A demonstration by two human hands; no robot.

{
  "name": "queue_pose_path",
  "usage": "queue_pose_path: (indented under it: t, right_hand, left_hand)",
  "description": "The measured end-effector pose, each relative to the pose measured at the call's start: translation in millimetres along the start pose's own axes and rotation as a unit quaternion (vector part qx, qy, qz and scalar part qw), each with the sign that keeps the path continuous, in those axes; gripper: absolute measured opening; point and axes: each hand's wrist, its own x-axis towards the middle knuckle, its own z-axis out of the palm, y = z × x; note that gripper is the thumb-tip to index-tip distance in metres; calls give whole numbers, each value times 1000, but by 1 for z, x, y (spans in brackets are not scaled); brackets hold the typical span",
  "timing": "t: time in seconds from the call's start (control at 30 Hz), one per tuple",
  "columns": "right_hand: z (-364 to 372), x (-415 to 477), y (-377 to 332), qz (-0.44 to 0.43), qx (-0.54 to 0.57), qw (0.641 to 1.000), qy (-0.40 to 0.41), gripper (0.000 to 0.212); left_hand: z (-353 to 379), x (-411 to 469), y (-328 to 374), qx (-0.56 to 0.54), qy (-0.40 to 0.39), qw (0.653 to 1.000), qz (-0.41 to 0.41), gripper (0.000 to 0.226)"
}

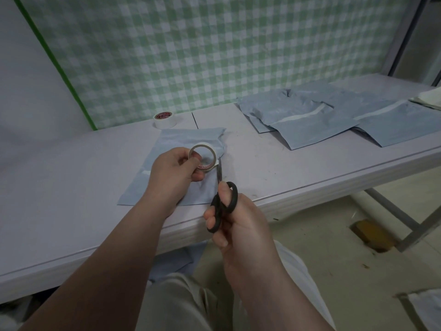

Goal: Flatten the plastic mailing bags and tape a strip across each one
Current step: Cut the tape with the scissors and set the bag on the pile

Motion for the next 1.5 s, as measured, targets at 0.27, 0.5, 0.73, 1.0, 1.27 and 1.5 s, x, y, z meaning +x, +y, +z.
queue_pose_path:
  t: [0.27,0.5,0.73,1.0,1.27,1.5]
  right_hand:
    - [1,-1,3,-18,2,1000,-7,23]
    - [2,-1,5,-18,19,1000,3,23]
    - [0,0,5,-47,14,999,24,23]
    - [-15,24,-33,-169,-295,932,129,17]
    - [-25,53,-71,-217,-690,670,169,12]
    - [-9,56,-81,-184,-810,532,162,15]
  left_hand:
    - [-1,0,2,-49,-1,999,-22,11]
    - [-1,1,2,-63,-2,998,-27,14]
    - [-2,3,-1,-96,-2,995,-36,11]
    - [-1,5,-2,-87,19,995,-45,13]
    - [-13,6,8,42,51,998,-21,28]
    - [-70,18,-3,175,176,967,-61,15]
